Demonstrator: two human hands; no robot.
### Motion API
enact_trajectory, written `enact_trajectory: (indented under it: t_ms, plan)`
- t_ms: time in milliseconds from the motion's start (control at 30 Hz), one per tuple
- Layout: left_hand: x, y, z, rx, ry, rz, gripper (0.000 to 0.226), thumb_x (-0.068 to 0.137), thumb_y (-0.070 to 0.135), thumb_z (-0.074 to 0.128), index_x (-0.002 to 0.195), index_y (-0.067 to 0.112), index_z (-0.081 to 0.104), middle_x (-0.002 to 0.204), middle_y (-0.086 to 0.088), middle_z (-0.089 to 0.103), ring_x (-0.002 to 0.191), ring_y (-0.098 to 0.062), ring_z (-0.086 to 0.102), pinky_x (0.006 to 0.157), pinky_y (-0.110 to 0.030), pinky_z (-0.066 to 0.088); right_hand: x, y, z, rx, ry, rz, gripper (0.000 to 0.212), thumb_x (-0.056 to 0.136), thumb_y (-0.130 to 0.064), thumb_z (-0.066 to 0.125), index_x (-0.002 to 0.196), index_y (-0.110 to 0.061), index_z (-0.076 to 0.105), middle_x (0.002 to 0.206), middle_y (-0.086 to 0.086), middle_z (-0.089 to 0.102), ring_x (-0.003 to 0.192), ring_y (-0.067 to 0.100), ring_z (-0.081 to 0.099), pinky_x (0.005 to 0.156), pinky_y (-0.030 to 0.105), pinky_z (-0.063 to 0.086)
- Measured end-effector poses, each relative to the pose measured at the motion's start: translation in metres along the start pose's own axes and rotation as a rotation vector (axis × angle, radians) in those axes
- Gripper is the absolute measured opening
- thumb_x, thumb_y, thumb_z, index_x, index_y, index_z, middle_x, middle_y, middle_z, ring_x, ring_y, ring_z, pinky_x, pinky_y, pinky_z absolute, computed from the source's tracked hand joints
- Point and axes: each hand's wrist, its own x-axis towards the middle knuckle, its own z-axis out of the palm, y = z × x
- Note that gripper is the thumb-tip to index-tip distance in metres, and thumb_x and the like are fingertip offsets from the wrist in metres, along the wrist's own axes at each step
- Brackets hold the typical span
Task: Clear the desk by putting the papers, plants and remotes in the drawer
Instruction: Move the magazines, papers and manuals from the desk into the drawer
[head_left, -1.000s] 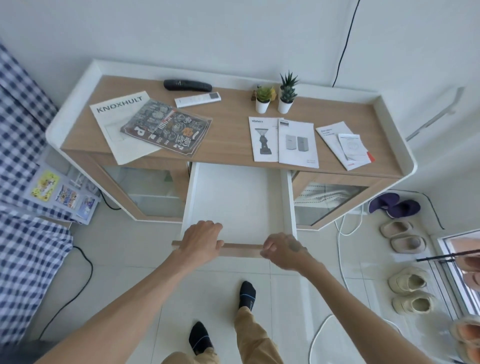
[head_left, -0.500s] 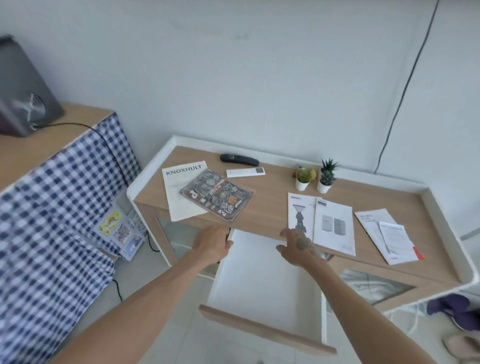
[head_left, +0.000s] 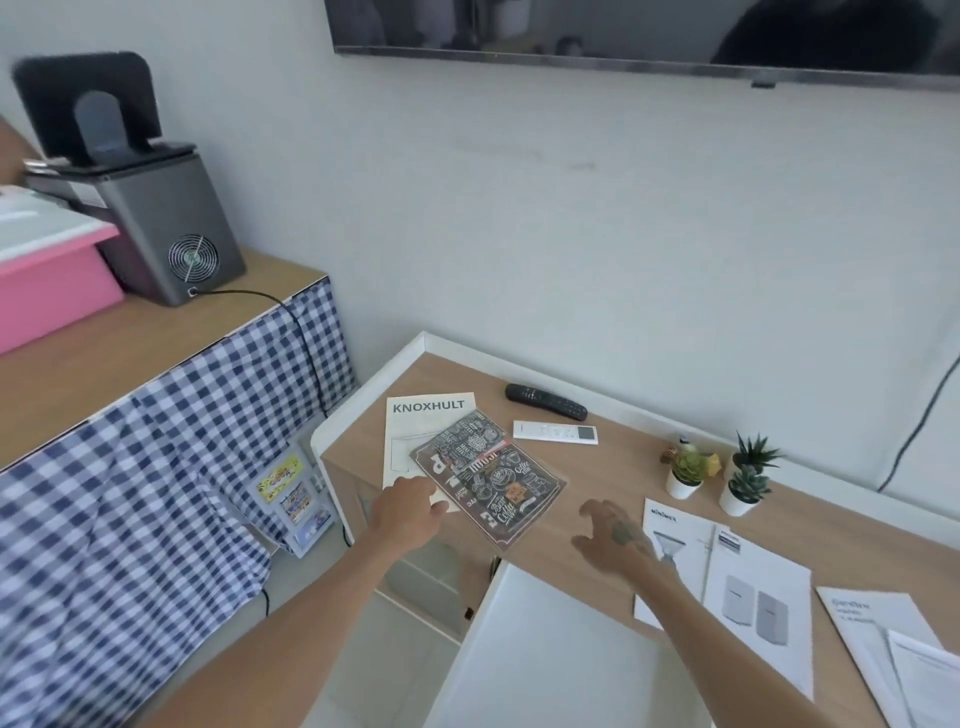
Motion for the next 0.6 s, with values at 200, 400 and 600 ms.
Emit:
enact_trajectory:
  t_ms: [200,400,600]
  plan:
    - [0.059,-0.027,0.01,-0.009,-0.056,-0.061,0.038,0.095,0.046,0.054,0.118,0.018,0.062,0.111,-0.001,0.07,0.105,-0.024,0.064,0.084,-0.035,0.052,0.063,-0.031,0.003,0.046,-0.021,-0.042,0.041,0.094,-0.028,0.055,0.133,-0.02,0.047,0.135,0.005,0.05,0.118,0.024,0.054,0.097,0.036,0.046]
    - [0.129,-0.059,0.025,-0.036,-0.101,-0.12,0.046,0.094,0.047,0.052,0.131,0.019,0.055,0.124,-0.004,0.066,0.116,-0.027,0.059,0.088,-0.036,0.049,0.136,-0.059,0.016,0.071,-0.036,-0.069,0.048,0.092,-0.033,0.059,0.135,-0.018,0.045,0.126,0.002,0.053,0.1,0.014,0.053,0.082,0.026,0.048]
    - [0.168,-0.086,0.044,-0.045,-0.138,-0.17,0.047,0.094,0.048,0.053,0.127,0.015,0.049,0.123,-0.008,0.059,0.114,-0.03,0.056,0.083,-0.041,0.05,0.181,-0.072,0.044,0.109,-0.041,-0.04,0.054,0.089,-0.033,0.064,0.137,-0.016,0.045,0.134,0.006,0.052,0.111,0.018,0.054,0.094,0.031,0.047]
